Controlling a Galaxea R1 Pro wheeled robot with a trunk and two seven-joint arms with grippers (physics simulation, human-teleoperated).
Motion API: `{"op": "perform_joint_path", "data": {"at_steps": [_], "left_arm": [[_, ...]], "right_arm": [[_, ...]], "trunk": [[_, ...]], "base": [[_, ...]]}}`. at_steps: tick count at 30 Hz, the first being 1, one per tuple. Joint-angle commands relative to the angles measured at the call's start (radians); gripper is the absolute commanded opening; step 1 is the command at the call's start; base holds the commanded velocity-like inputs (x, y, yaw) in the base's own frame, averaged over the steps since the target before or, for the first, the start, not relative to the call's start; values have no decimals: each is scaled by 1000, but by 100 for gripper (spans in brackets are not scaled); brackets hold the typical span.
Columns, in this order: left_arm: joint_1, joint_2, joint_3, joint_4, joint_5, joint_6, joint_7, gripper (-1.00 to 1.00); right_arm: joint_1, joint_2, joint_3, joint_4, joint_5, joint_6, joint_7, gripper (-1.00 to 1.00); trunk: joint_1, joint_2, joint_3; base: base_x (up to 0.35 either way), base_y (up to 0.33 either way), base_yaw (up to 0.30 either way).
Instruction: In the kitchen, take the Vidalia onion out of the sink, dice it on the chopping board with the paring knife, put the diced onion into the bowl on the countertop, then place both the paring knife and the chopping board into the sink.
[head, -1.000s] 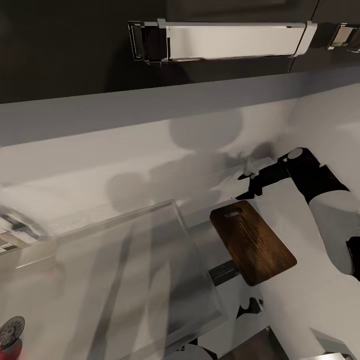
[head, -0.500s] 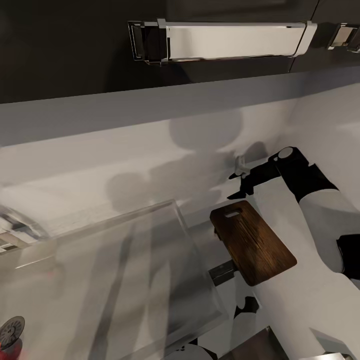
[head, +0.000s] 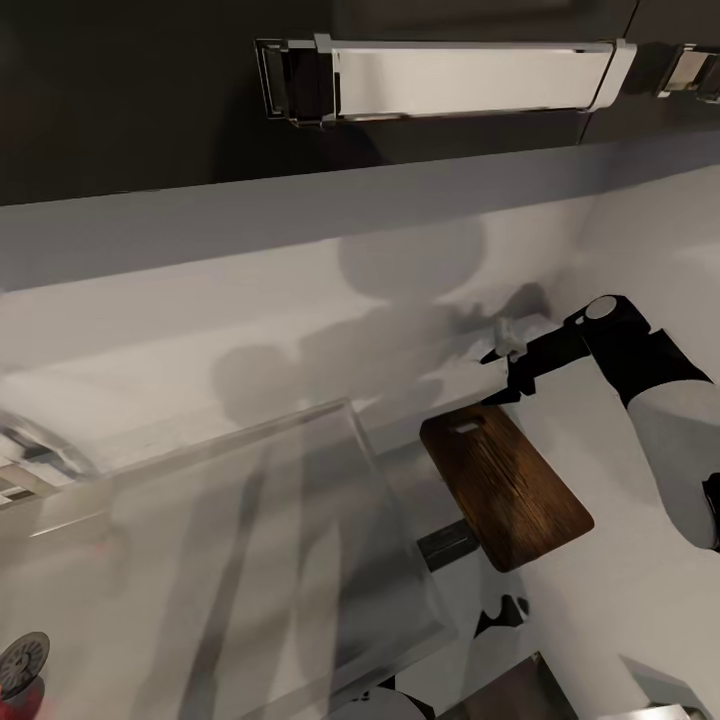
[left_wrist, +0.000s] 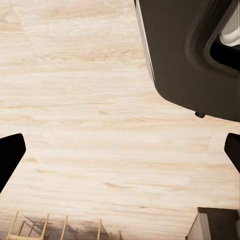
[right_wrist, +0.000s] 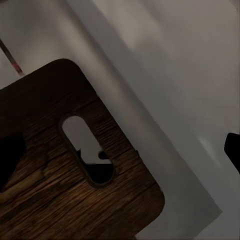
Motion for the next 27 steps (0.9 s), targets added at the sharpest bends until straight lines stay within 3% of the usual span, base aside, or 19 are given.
{"op": "perform_joint_path", "data": {"at_steps": [1, 6, 27], "left_arm": [[0, -1, 0, 2, 4, -6, 0, 100], [0, -3, 0, 1, 3, -6, 0, 100], [0, -3, 1, 1, 3, -6, 0, 100]], "right_arm": [[-1, -2, 3, -1, 0, 6, 3, 100], [-1, -24, 3, -1, 0, 6, 3, 100], [-1, -28, 2, -3, 2, 8, -4, 100]], "trunk": [[1, -2, -3], [1, -2, -10], [1, -2, -44]], "base": [[0, 0, 0], [0, 0, 0], [0, 0, 0]]}}
